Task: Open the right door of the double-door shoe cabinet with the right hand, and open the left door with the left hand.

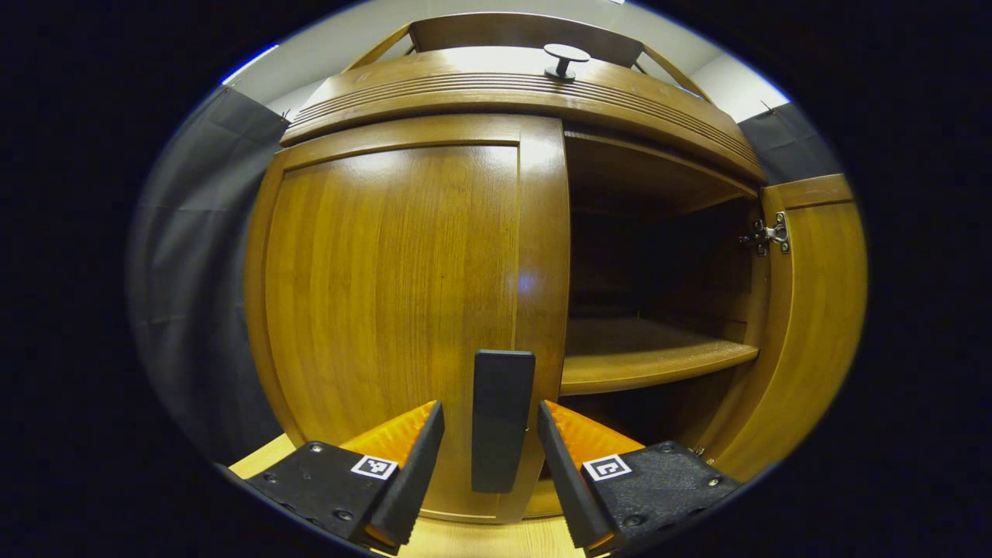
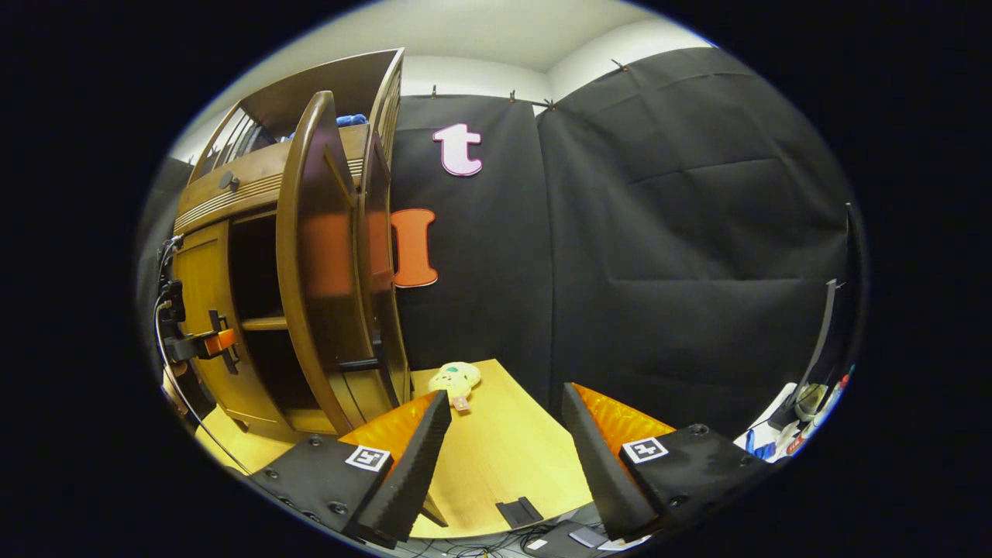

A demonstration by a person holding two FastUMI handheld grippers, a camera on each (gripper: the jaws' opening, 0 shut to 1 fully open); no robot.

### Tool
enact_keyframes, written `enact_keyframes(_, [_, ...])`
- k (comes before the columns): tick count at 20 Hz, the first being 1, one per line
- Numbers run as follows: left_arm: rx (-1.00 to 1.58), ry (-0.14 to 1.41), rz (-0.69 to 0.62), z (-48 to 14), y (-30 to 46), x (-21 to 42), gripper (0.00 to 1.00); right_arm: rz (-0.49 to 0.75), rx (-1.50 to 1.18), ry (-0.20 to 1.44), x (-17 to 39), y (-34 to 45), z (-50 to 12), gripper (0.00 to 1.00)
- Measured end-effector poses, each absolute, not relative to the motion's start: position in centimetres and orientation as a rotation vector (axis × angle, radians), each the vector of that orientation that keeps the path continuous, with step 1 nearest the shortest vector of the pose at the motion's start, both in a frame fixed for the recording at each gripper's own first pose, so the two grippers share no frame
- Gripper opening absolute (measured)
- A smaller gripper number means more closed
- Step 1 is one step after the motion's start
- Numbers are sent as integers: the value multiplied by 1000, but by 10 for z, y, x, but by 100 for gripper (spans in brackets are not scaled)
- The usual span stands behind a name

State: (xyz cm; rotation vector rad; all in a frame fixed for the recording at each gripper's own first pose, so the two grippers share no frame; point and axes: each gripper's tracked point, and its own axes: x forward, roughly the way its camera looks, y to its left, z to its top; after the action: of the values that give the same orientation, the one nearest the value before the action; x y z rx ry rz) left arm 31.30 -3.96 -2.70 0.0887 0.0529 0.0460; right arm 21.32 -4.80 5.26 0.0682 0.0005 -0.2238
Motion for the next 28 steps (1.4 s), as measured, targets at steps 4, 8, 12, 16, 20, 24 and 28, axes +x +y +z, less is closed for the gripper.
enact_keyframes(4, [84, 52, 36, -28, -37, 315, 58, -231, 70, 0, 213, -48, 53, 100])
enact_keyframes(8, [100, 52, 26, -29, -36, 316, 39, -241, 79, 5, 211, -48, 52, 93])
enact_keyframes(12, [102, 55, 0, -31, -37, 315, 33, -249, 75, 3, 209, -48, 52, 84])
enact_keyframes(16, [124, 36, 8, -27, -32, 317, 19, -264, 60, -5, 207, -49, 53, 93])
enact_keyframes(20, [81, 43, -26, -23, -38, 308, 14, -277, 63, 0, 201, -47, 53, 93])
enact_keyframes(24, [77, 46, -67, -17, -34, 288, 13, -287, 76, -12, 200, -41, 55, 84])
enact_keyframes(28, [64, 45, -96, -17, -28, 260, 13, -284, 73, -18, 197, -36, 57, 84])
